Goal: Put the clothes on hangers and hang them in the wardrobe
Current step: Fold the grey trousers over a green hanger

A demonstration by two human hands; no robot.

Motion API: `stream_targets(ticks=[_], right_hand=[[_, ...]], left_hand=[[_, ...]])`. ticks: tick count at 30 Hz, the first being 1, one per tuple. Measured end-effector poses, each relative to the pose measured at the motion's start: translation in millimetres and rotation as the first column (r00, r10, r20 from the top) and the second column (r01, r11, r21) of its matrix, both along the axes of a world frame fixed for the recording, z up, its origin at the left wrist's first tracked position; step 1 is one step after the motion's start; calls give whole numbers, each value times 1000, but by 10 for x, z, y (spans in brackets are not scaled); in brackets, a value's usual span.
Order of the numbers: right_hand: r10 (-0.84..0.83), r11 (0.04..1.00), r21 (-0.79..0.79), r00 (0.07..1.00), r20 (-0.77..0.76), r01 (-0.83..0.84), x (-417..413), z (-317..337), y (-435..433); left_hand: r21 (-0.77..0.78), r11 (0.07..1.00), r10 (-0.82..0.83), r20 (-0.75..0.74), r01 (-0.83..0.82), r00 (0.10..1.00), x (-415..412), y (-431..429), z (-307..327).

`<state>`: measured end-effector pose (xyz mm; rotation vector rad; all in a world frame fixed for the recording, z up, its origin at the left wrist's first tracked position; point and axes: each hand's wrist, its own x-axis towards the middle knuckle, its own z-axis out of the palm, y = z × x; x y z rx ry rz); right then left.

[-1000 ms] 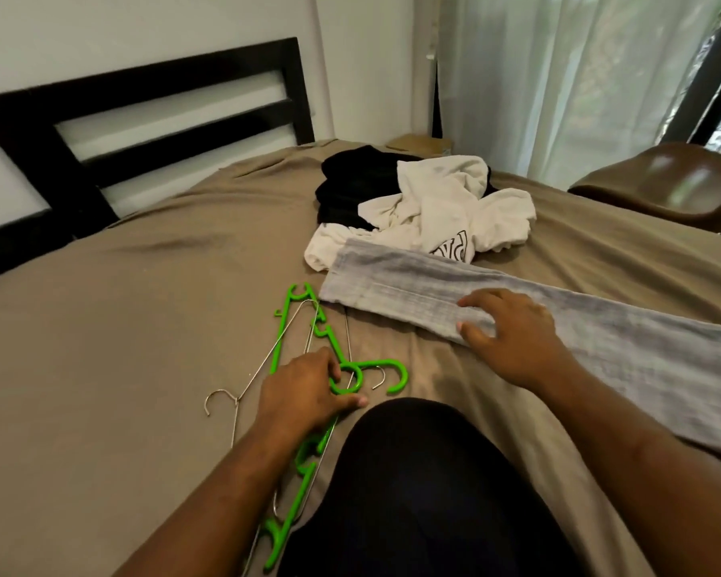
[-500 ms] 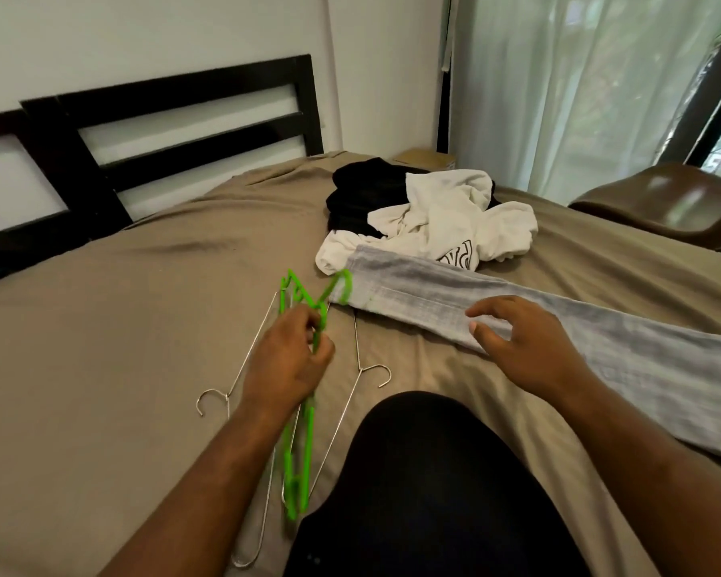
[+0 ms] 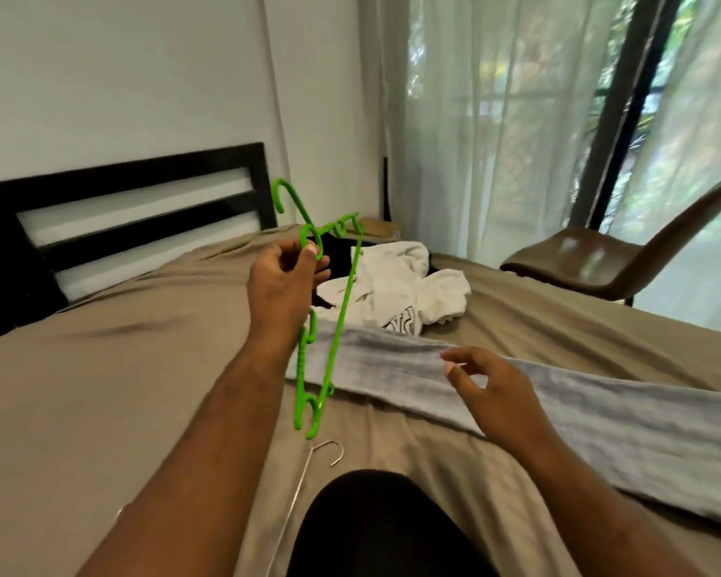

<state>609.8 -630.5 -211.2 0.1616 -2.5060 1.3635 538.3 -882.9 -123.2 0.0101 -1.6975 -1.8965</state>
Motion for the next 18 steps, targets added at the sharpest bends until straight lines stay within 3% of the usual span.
stream_targets(ticks=[3, 4, 6, 7, 9, 12, 14, 18], right_hand=[[14, 967, -256, 994, 112, 16, 17, 42, 49], [42, 908, -417, 981, 190, 42, 12, 46, 92], [153, 671, -732, 943, 295, 119, 29, 60, 178], [156, 577, -801, 941, 300, 160, 36, 48, 244], [57, 511, -825, 948, 312, 240, 37, -43, 412], [-94, 574, -758, 944, 316, 310, 34, -297, 642], [-97, 626, -722, 948, 303, 294, 24, -464, 701], [-37, 759, -611, 952, 304, 225, -35, -672, 652]], left_hand=[[215, 964, -153, -35, 157, 988, -210, 739, 39], [291, 934, -207, -36, 208, 978, -261, 1023, 14], [441, 854, -307, -4, 277, 952, -331, 1525, -143], [489, 822, -351, 32, 291, 936, -348, 1737, -260], [477, 826, -407, 136, 301, 903, -347, 2053, -508], [389, 834, -508, 266, 391, 820, -315, 2230, -822], [361, 832, -533, 308, 421, 788, -366, 2234, -927], [321, 877, -461, 346, 359, 817, -493, 2108, -886]])
